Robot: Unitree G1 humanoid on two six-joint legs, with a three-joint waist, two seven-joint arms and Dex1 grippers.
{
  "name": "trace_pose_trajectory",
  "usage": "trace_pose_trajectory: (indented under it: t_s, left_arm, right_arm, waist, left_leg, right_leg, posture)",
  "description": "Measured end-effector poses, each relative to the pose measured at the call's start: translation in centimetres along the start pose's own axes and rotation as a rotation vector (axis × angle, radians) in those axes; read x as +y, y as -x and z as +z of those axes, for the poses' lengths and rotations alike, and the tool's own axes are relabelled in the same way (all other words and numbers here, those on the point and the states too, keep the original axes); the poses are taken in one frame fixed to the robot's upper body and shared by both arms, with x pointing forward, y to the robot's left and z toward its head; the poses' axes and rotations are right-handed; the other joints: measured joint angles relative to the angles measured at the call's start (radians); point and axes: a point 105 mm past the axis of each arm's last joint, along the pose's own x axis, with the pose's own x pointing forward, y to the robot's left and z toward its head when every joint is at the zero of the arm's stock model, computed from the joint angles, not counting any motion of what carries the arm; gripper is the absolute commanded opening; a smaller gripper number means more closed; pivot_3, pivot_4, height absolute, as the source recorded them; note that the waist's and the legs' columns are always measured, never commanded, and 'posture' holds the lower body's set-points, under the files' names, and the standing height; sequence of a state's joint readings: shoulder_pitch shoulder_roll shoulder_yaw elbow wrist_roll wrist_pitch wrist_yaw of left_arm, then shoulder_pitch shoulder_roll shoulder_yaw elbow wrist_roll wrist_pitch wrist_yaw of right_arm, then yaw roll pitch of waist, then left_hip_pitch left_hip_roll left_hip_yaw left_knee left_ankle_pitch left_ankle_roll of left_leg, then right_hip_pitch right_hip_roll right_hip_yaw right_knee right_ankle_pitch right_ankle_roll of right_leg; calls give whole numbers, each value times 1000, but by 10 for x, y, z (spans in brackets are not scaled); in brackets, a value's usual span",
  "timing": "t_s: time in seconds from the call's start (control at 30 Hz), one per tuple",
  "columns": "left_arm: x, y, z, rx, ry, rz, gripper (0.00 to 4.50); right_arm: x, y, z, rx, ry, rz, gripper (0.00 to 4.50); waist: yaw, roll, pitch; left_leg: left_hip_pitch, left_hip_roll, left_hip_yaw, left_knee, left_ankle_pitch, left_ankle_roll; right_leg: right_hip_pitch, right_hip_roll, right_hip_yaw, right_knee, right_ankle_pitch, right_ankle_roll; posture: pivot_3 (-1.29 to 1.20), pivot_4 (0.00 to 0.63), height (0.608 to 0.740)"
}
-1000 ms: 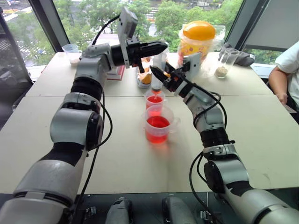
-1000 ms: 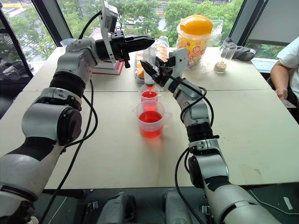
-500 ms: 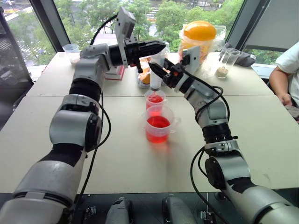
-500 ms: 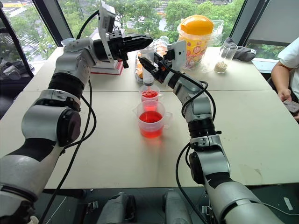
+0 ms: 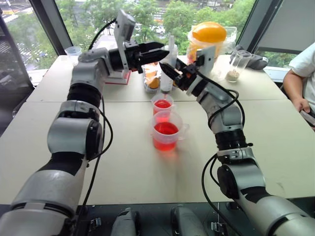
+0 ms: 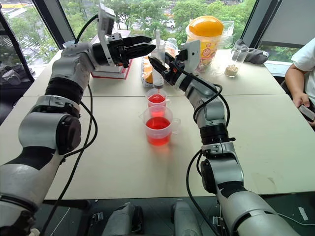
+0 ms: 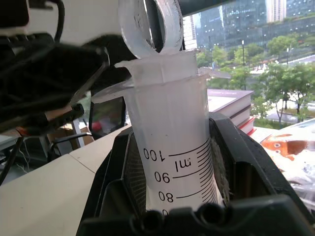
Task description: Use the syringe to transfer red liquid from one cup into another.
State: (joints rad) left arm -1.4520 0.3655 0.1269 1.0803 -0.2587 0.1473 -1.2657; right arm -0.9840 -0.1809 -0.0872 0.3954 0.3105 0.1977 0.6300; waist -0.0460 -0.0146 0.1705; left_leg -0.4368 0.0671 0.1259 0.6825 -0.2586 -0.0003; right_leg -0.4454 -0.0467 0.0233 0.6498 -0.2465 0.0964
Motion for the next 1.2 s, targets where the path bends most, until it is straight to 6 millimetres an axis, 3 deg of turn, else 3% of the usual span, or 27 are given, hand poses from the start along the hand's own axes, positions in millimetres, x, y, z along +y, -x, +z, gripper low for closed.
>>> trace_pose_trajectory:
  t_s: [0.1,0.3,0.5,0.67,0.73,0.83,0.9,0.97,1.2]
  left_arm:
    - [5,10,-1,11,7,24,4451]
    - [12,47,2,41,-17,76,4451]
    - [4,82,-34,125,32,104,4451]
    - [-14,92,-57,166,66,101,4451]
    - [-23,91,-59,161,77,91,4451]
    - [-35,90,-61,157,91,72,4451]
    - [-41,89,-67,173,107,64,4451]
    - [-51,88,-75,181,137,44,4451]
    - [-68,82,-79,157,180,13,4451]
  right_arm:
    - [3,-1,0,-7,3,12,1446]
    - [3,0,-2,-5,2,16,1446]
    - [3,0,-2,-2,-10,19,1446]
    - [-2,1,-1,49,-59,-16,1446]
    - [-13,1,13,83,-86,-62,1446]
    - [-34,8,54,124,-82,-157,1446]
    - [-49,21,73,188,-72,-234,1446]
    - [-65,45,70,355,-74,-321,1446]
    - [-87,154,-11,1022,-151,-503,1446]
  waist:
    - [1,0,0]
    - [0,0,0]
    - [2,0,0]
    - [4,0,0]
    - [5,0,0]
    - [6,0,0]
    - [7,0,0]
    - [8,0,0]
    - [7,0,0]
  left_leg:
    - [0,0,0,0,0,0]
    - [0,0,0,0,0,0]
    - [0,0,0,0,0,0]
    - [0,0,0,1,0,0]
    - [-1,0,0,1,0,0]
    - [-1,0,0,0,0,0]
    - [0,0,0,0,0,0]
    - [0,0,0,0,0,0]
    - [0,0,1,0,-1,1]
  right_leg:
    - [0,0,0,0,0,0]
    - [0,0,0,0,0,0]
    - [0,0,0,0,0,0]
    - [0,-1,0,0,0,0]
    - [0,-2,0,0,0,0]
    - [0,-2,0,0,0,0]
    - [0,-2,0,0,0,-1]
    - [0,-2,0,0,0,-1]
    - [0,-2,1,-1,-1,-3]
  posture:
    - [0,150,740]
    - [0,150,740]
    - [0,150,740]
    - [0,150,740]
    - [0,150,740]
    - [0,150,740]
    - [0,150,740]
    - [0,150,740]
    - [0,150,740]
